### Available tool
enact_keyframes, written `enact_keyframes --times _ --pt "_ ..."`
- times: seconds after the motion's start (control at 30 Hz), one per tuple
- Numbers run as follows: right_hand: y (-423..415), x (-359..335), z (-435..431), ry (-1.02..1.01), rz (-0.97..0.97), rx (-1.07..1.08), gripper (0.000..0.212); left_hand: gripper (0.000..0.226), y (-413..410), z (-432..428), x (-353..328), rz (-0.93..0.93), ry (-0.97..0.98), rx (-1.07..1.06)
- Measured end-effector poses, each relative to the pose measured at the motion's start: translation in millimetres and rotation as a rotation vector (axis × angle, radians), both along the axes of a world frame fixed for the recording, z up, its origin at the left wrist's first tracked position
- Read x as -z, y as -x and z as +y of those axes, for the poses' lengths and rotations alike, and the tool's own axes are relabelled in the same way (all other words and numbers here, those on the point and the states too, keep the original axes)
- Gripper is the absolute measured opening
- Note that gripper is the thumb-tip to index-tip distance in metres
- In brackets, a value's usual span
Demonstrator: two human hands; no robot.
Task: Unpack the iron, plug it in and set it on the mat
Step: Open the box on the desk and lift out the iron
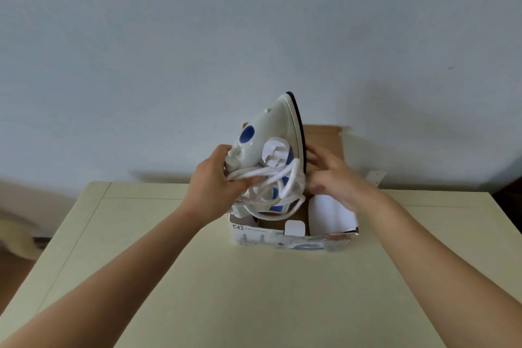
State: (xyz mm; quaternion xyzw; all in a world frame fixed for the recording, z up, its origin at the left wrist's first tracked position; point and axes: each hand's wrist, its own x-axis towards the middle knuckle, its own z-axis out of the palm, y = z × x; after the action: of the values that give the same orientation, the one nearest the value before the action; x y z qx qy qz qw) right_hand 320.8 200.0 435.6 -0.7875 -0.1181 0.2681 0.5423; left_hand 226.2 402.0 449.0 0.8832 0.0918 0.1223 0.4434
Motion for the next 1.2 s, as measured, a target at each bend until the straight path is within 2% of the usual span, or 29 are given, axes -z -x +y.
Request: enact_keyframes --times 0.07,0.13,0.3,0.43,0.57,0.83,1.03,1.1,1.13,1.2 --pt "9.9 -5.3 14.9 -0.051 0.045 -0.162 0.081 0.035 13.0 4.9 -0.8 0.006 0.001 -0.045" --pt "20.1 -5.9 29.2 -0.058 -0.004 -0.272 0.068 0.037 26.6 9.3 0.6 0.026 -0.016 -0.093" --pt "37.3 -8.0 69.4 -0.089 -0.2 -0.434 0.086 0.034 71.4 21.4 2.3 0.06 -0.082 -0.251" --pt "59.1 -4.7 115.6 -0.072 -0.271 -0.563 0.054 0.031 116.4 41.4 4.9 0.086 -0.091 -0.422" --pt "86.2 10.5 158.1 -0.088 -0.366 -0.629 0.05 0.033 151.9 61.8 19.0 0.105 -0.07 -0.551" --pt "126.9 63.5 231.3 -0.011 -0.49 -0.62 0.044 0.043 195.7 116.8 62.5 0.193 0.072 -0.533" --pt "143.4 74.3 282.4 0.088 -0.345 -0.562 0.025 0.051 208.2 176.3 90.0 0.264 0.195 -0.377" --pt "148.8 72.0 298.4 0.054 -0.186 -0.47 0.007 0.053 209.1 192.0 101.6 0.278 0.251 -0.338" --pt "149.5 75.9 304.4 0.088 -0.185 -0.441 0.006 0.053 209.4 198.2 107.5 0.283 0.28 -0.326" --pt "151.5 82.7 312.1 0.192 -0.239 -0.434 0.021 0.052 208.9 211.0 115.9 0.293 0.32 -0.3"
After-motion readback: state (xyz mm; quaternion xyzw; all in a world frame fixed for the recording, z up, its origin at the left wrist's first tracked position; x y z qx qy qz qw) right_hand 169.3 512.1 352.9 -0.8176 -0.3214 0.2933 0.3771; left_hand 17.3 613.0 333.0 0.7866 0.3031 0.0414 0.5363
